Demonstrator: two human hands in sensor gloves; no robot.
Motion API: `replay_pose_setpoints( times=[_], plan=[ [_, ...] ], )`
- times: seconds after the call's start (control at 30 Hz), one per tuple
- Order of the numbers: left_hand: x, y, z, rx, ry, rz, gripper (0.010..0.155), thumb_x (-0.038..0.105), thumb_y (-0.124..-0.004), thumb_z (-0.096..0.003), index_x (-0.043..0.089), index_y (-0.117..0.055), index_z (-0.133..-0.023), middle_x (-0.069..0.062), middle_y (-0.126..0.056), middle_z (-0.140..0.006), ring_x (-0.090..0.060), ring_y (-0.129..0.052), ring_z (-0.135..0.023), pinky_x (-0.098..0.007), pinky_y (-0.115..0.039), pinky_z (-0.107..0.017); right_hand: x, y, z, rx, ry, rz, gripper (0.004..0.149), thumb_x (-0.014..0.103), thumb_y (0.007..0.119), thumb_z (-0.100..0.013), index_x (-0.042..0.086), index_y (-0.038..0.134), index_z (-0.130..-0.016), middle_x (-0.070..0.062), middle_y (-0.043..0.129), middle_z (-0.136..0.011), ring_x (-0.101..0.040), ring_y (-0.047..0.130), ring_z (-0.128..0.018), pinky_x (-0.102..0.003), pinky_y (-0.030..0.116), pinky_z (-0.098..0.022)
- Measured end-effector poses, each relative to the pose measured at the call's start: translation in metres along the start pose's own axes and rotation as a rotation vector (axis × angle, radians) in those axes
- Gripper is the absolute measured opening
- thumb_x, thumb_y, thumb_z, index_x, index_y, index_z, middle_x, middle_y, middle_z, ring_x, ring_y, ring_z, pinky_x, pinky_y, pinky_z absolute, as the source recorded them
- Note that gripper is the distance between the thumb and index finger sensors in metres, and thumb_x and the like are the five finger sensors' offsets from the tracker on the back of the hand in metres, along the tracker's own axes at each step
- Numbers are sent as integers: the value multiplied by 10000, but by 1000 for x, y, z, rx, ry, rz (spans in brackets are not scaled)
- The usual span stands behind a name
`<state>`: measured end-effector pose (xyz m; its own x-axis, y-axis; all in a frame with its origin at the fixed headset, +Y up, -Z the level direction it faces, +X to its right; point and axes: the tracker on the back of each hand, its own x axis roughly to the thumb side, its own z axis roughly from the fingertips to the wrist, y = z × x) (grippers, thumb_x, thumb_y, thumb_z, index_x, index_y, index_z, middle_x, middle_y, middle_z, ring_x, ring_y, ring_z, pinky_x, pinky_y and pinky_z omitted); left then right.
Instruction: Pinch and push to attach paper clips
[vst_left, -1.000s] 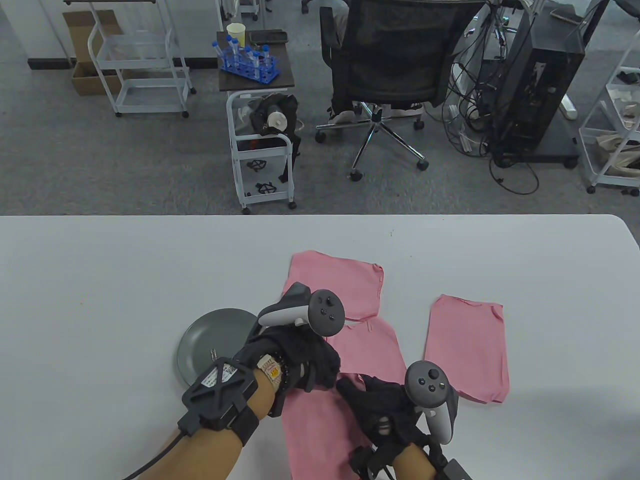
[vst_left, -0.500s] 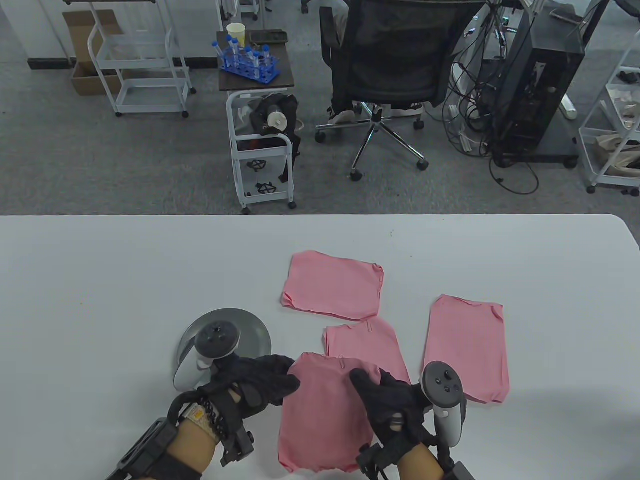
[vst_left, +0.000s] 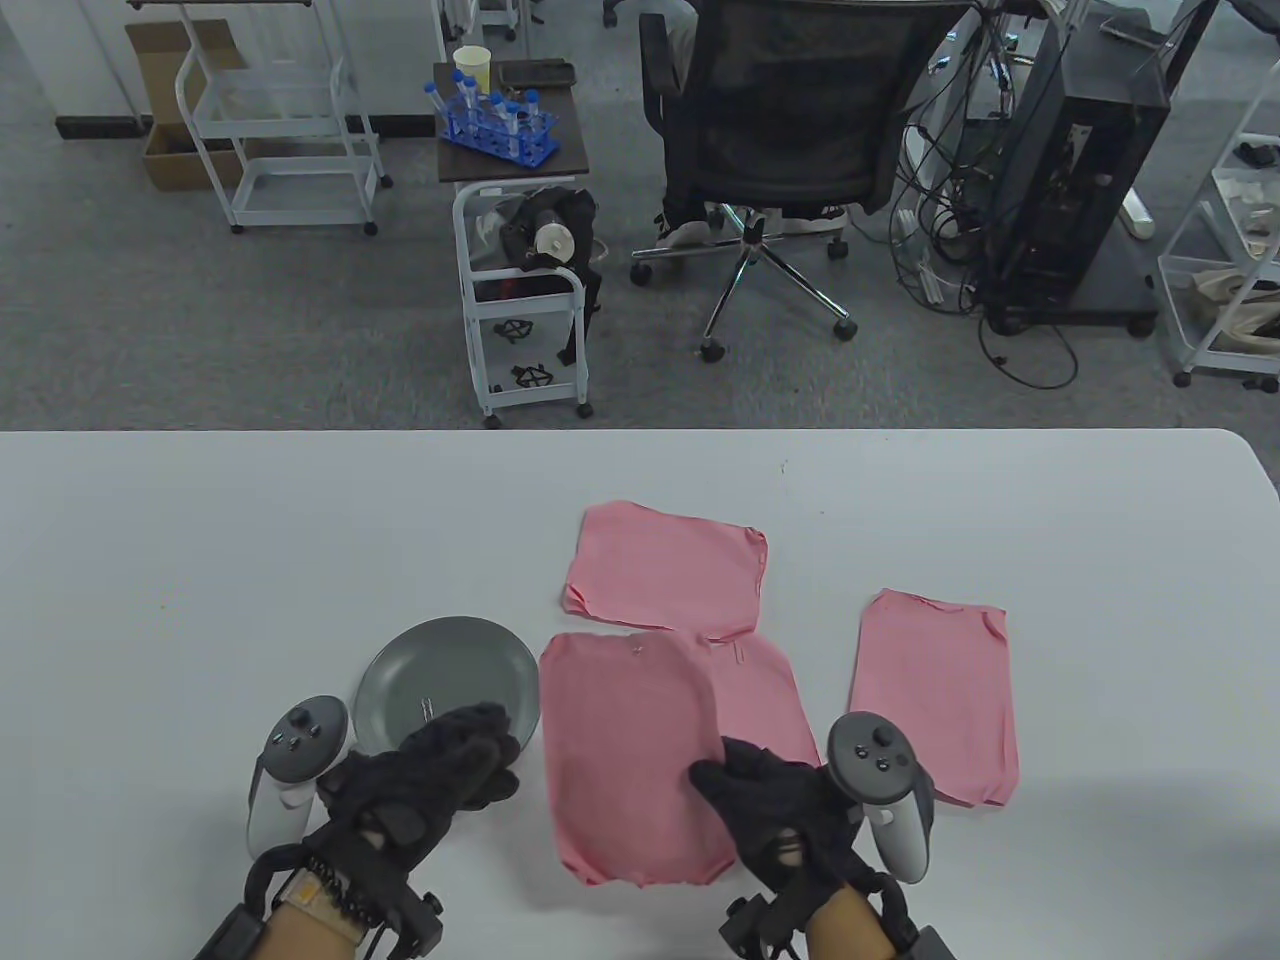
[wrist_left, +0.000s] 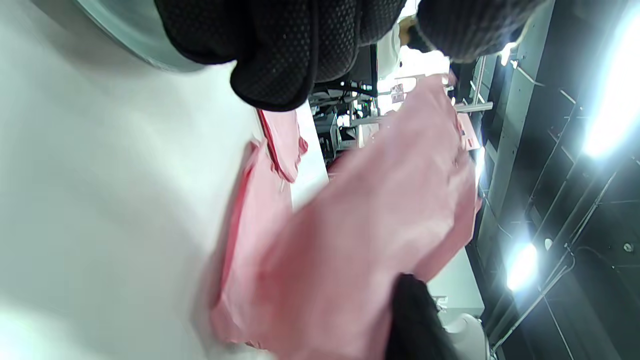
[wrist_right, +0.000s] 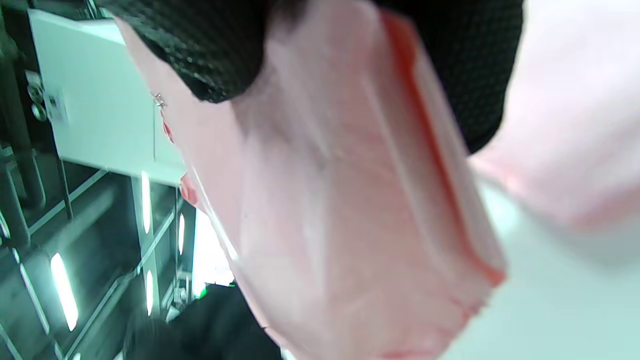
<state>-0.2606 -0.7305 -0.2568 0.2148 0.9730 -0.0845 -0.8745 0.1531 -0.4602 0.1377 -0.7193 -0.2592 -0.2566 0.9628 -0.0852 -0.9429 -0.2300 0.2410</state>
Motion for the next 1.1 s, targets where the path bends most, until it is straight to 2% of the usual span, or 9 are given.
replay_pose_setpoints(
  times=[0.13, 0.2, 0.3, 0.47, 0.53, 0.7, 0.87, 0.97, 1.1],
  plan=[
    [-10, 15, 17, 49, -15, 34, 637, 527, -737, -443, 197, -624, -977, -61, -814, -901, -230, -971, -701, -454, -766, -570, -18, -43, -18, 1, 231, 14, 433, 330, 749, -459, 100, 715, -824, -44, 976, -624, -213, 1063, -383, -389, 889, -320],
    [-14, 15, 17, 41, -14, 60, 633, 523, -734, -446, 192, -628, -975, -66, -816, -898, -232, -972, -697, -456, -766, -567, -33, -52, -27, -15, 384, 109, 438, 323, 759, -450, 83, 726, -815, -58, 984, -603, -217, 1066, -351, -390, 890, -297],
    [-12, 10, 14, -8, -39, 57, 631, 518, -730, -448, 189, -626, -976, -69, -814, -899, -240, -969, -698, -458, -762, -570, -42, -57, -38, -33, 489, 276, 445, 326, 763, -450, 85, 721, -822, -53, 983, -611, -214, 1064, -357, -388, 887, -303],
    [-10, 4, 13, -62, -43, 0, 630, 521, -726, -448, 187, -635, -975, -74, -820, -897, -246, -971, -698, -465, -761, -570, -40, -48, -55, -105, 544, 526, 456, 325, 788, -436, 96, 724, -826, -53, 980, -622, -225, 1051, -363, -400, 870, -311],
    [-10, 3, 13, -72, -43, 0, 633, 524, -722, -449, 186, -632, -976, -78, -817, -899, -251, -967, -701, -468, -758, -572, -33, -40, -63, -215, 528, 746, 463, 338, 806, -422, 108, 734, -817, -43, 987, -606, -216, 1048, -344, -393, 871, -298],
    [-10, 4, 14, -88, -50, 31, 642, 532, -713, -450, 182, -625, -981, -84, -811, -904, -259, -960, -709, -474, -751, -577, -28, -14, -75, -346, 506, 1149, 491, 371, 836, -389, 121, 744, -802, -21, 1000, -557, -187, 1045, -295, -374, 875, -263],
    [-9, 4, 14, -103, -27, -23, 655, 536, -710, -449, 175, -617, -987, -98, -798, -915, -277, -948, -723, -486, -738, -586, -30, 2, -84, -402, 605, 1496, 624, 476, 816, -357, 127, 665, -851, -5, 957, -591, -153, 1047, -288, -361, 882, -254],
    [-6, 3, 16, -113, -12, -88, 655, 541, -708, -448, 170, -630, -982, -102, -805, -911, -282, -952, -717, -489, -741, -581, -17, -11, -76, -494, 565, 1477, 773, 609, 723, -321, 155, 538, -919, -16, 870, -722, -200, 1001, -444, -401, 838, -382],
    [-2, 3, 18, -114, -33, -93, 652, 543, -706, -449, 171, -637, -981, -102, -813, -907, -282, -958, -712, -489, -744, -579, 4, -67, -42, -641, 405, 1051, 798, 601, 691, -347, 203, 389, -970, -68, 640, -970, -326, 792, -813, -547, 642, -637]
  ],
)
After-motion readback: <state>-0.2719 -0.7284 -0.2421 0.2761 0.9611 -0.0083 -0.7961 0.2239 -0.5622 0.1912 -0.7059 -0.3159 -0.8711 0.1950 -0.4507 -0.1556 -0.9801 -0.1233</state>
